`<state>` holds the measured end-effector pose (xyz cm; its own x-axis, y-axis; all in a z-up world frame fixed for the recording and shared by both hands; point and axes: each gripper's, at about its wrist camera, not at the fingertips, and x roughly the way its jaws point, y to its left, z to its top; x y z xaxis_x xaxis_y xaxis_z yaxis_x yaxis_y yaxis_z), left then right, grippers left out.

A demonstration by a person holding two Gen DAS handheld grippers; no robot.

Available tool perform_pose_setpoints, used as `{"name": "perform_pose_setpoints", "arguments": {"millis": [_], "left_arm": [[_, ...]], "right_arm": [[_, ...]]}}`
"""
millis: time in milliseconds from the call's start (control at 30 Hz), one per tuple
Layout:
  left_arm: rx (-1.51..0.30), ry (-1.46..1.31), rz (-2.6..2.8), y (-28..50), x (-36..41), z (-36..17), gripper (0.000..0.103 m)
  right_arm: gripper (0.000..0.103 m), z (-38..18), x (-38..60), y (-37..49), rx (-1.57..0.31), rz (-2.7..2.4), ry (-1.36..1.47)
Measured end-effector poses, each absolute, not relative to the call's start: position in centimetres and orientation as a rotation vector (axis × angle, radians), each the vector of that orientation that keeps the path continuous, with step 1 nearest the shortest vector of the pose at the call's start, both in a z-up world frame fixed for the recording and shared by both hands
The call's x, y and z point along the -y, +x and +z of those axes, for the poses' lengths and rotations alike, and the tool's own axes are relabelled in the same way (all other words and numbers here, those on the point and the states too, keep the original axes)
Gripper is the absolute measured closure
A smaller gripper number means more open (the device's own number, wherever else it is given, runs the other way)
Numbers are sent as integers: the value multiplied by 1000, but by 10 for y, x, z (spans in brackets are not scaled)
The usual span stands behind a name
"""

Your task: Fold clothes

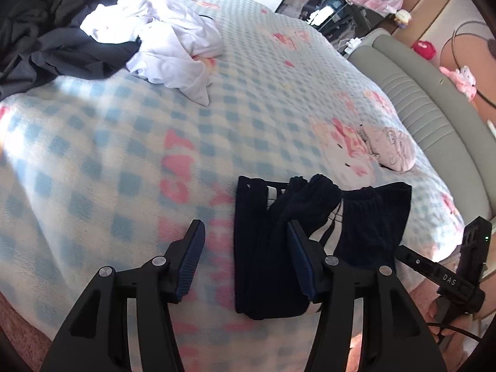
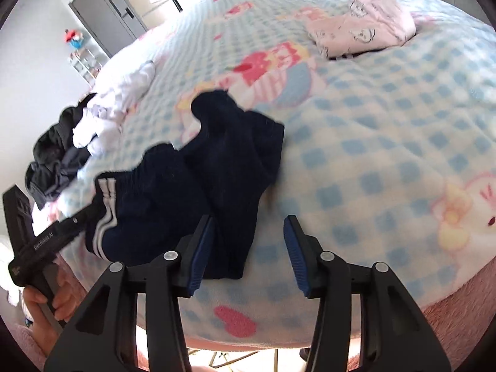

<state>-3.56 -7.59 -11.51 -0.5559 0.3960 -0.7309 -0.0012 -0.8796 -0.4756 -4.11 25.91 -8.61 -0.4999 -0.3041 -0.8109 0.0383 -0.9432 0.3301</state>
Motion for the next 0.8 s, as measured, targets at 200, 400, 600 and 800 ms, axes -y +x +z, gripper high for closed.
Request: {"name": "perform_pose_setpoints", "arguments": {"millis": [200, 400, 600, 800], "left_arm": [[706, -1401, 2332, -43, 64, -133, 46], [699, -1323, 2309, -46, 51, -128, 62], [646, -1377, 2315, -51, 44, -134, 59], [634, -1350, 2348, -46, 37, -120, 73]], "right_arm": [[39, -91, -246, -52, 457, -2387, 1424], [55, -97, -224, -64, 387, -2347, 1442], [52, -111, -209, -79, 346, -2295, 1482], [76, -99, -213, -74, 343, -2316, 1420]]}}
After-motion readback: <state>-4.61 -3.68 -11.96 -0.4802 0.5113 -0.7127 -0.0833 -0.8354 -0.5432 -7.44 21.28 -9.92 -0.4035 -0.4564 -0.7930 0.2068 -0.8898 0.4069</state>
